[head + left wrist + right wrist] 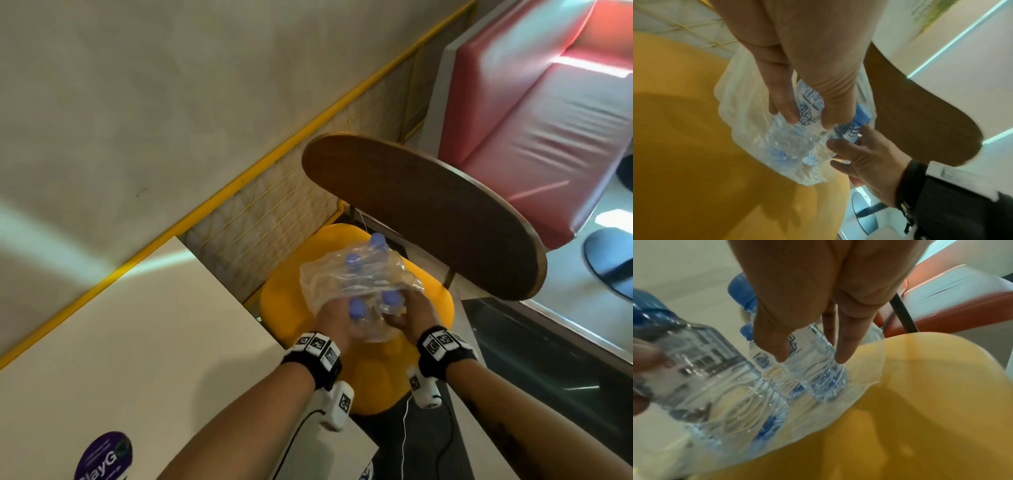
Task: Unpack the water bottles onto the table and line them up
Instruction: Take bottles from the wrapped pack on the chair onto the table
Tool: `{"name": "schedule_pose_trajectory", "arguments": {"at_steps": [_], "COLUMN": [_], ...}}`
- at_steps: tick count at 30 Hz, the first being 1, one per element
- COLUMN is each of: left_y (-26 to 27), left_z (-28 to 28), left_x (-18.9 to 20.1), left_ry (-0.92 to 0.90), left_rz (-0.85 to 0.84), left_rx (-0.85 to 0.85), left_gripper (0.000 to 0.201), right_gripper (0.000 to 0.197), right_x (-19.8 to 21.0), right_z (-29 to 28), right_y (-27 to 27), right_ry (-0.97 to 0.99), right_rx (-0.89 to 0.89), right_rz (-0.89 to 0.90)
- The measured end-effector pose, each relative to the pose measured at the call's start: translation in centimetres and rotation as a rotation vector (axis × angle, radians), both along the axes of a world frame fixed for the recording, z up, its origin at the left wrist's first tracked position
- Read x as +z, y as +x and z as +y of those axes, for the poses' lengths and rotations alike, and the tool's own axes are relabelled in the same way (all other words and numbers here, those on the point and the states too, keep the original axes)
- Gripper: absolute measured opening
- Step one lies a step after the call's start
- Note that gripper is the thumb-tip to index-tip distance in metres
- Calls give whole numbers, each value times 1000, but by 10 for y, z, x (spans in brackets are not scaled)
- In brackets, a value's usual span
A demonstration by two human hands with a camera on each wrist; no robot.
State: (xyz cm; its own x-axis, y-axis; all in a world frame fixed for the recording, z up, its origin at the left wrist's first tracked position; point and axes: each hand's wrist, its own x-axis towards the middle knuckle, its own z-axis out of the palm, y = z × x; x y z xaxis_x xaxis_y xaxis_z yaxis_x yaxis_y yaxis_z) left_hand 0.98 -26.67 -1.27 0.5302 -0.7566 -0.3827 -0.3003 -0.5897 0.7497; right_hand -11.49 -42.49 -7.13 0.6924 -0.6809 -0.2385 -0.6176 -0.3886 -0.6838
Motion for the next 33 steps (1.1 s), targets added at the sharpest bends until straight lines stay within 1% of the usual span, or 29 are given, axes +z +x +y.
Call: {"name": "schedule_pose_trajectory", "arguments": {"at_steps": [1,2,3,4,6,8,9,11,13,17,19,21,23,25,26,29,31,33], "left_y": [-1,-4,-6,-7,-9,-6,-2,6,14,11,3,-5,-14,-20,-22,-25,-24,-23], "left_z": [9,19,31,46,79,119,142,192,246,359,410,457,498,534,550,583,598,610], "left_x": [1,8,10,14,26,37,39,38,30,33,39,40,39,34,31,25,22,18], "left_ry": [-35,-34,-44,-45,-93,-117,-114,-64,-33,94,182,279,398,499,520,566,599,640], "left_rz": [-8,-17,-27,-39,-54,-84,-107,-159,-223,-343,-435,-540,-585,-614,-628,-658,-621,-581], "left_rx": [-68,-129,-161,-162,-126,-88,-66,9,119,255,305,344,377,423,442,492,523,542], "left_gripper": [73,80,82,79,68,58,58,67,72,68,61,49,51,60,63,57,55,57], "right_gripper": [71,73,73,72,68,63,60,58,58,56,55,60,63,61,62,62,60,58], "right_x": [1,2,2,2,6,16,20,28,33,47,47,48,44,44,44,41,38,35], "right_z": [4,11,17,26,49,78,94,128,166,250,293,337,379,421,440,490,516,536], "right_y": [-8,-16,-24,-31,-42,-50,-52,-49,-38,-4,18,41,62,79,86,102,110,114], "right_ry": [3,27,47,42,1,22,23,39,46,129,153,153,142,139,132,126,124,131], "right_rx": [23,40,57,75,117,160,206,351,498,721,850,957,1028,1083,1104,1149,1152,1155], "right_rz": [-15,-32,-43,-50,-63,-90,-90,-58,-8,39,54,68,65,57,53,62,81,82]}}
